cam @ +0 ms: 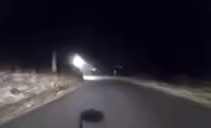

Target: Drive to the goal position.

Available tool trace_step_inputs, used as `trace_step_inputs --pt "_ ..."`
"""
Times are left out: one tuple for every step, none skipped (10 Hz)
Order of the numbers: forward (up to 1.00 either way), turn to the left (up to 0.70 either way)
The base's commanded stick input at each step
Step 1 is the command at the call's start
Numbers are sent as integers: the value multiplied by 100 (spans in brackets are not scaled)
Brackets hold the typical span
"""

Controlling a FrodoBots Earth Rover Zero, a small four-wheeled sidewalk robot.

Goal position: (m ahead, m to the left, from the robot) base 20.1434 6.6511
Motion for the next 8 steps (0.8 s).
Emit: trace_step_inputs --pt "100 5" --pt "100 5" --pt "100 5" --pt "100 6" --pt "100 5" --pt "100 5" --pt "100 5" --pt "100 5"
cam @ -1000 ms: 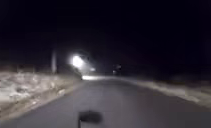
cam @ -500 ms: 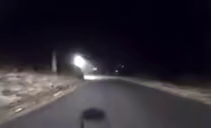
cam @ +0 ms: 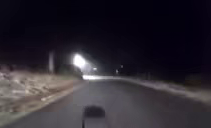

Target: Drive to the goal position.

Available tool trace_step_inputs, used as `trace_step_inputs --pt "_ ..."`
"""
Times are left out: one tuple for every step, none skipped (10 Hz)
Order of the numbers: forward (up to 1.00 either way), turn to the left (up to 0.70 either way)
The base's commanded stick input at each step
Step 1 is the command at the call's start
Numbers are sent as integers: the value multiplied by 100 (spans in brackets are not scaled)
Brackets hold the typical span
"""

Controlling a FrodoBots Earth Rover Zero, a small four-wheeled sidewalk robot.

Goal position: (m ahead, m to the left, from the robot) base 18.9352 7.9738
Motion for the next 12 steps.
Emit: trace_step_inputs --pt "100 5" --pt "100 5" --pt "100 5" --pt "100 5" --pt "100 5" --pt "100 4" --pt "100 4" --pt "100 3" --pt "100 2" --pt "100 0" --pt "100 0" --pt "100 0"
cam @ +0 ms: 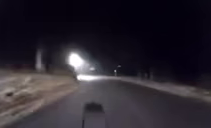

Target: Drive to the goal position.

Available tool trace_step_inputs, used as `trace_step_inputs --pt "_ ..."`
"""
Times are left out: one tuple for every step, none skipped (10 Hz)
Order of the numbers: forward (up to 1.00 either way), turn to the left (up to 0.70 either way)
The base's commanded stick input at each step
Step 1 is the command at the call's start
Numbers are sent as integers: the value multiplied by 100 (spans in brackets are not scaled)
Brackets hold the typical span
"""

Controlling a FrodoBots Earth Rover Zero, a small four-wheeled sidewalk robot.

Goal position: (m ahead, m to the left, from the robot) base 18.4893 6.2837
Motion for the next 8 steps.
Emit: trace_step_inputs --pt "100 2" --pt "100 4" --pt "100 5" --pt "100 7" --pt "100 8" --pt "100 8" --pt "100 9" --pt "100 9"
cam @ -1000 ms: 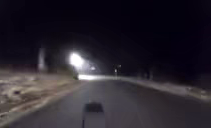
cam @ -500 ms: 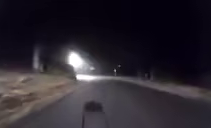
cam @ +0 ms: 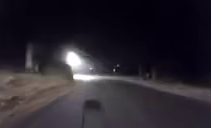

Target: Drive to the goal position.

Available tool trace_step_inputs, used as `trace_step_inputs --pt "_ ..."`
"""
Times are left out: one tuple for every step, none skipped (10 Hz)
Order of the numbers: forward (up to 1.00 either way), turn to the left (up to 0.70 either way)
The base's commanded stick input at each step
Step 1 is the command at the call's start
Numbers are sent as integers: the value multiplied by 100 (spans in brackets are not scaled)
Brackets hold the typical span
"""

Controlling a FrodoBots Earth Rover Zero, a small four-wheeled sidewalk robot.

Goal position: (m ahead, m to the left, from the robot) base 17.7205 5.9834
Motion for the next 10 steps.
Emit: trace_step_inputs --pt "100 9" --pt "100 9" --pt "100 9" --pt "100 10" --pt "100 9" --pt "100 9" --pt "100 10" --pt "100 10" --pt "100 10" --pt "100 10"
